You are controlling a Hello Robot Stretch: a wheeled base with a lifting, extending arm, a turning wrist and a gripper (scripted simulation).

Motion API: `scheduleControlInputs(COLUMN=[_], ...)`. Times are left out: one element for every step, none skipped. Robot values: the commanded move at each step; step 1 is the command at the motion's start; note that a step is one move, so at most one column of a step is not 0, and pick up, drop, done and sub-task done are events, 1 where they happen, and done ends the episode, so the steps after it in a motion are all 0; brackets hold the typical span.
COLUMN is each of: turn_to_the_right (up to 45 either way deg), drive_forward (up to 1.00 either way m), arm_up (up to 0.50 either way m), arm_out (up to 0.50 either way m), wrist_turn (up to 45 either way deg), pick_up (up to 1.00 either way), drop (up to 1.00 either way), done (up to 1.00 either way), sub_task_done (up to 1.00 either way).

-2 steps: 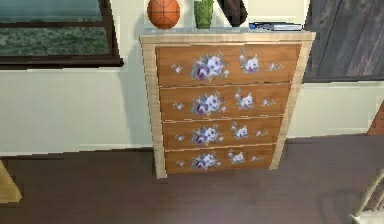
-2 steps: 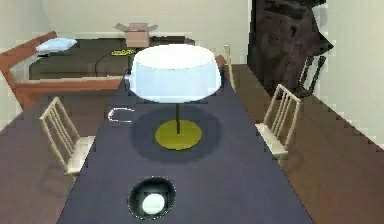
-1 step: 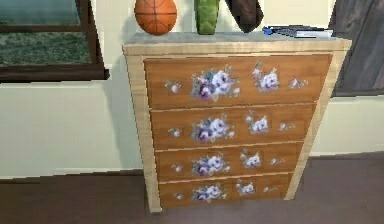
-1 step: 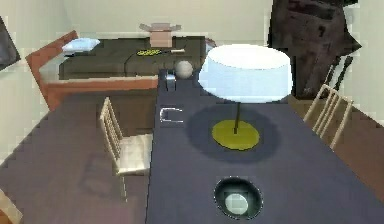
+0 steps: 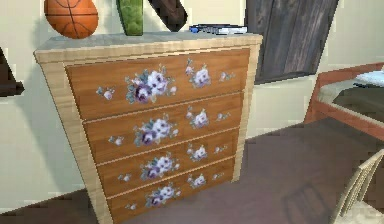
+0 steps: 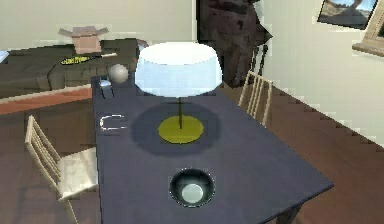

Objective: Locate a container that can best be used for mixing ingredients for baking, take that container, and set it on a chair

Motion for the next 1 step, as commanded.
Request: scheduleControlInputs(turn_to_the_right=[0.0], drive_forward=[0.0], arm_up=[0.5], arm_out=[0.0], wrist_turn=[0.0], pick_up=[0.0], drop=[0.0], done=[0.0], sub_task_done=[0.0])
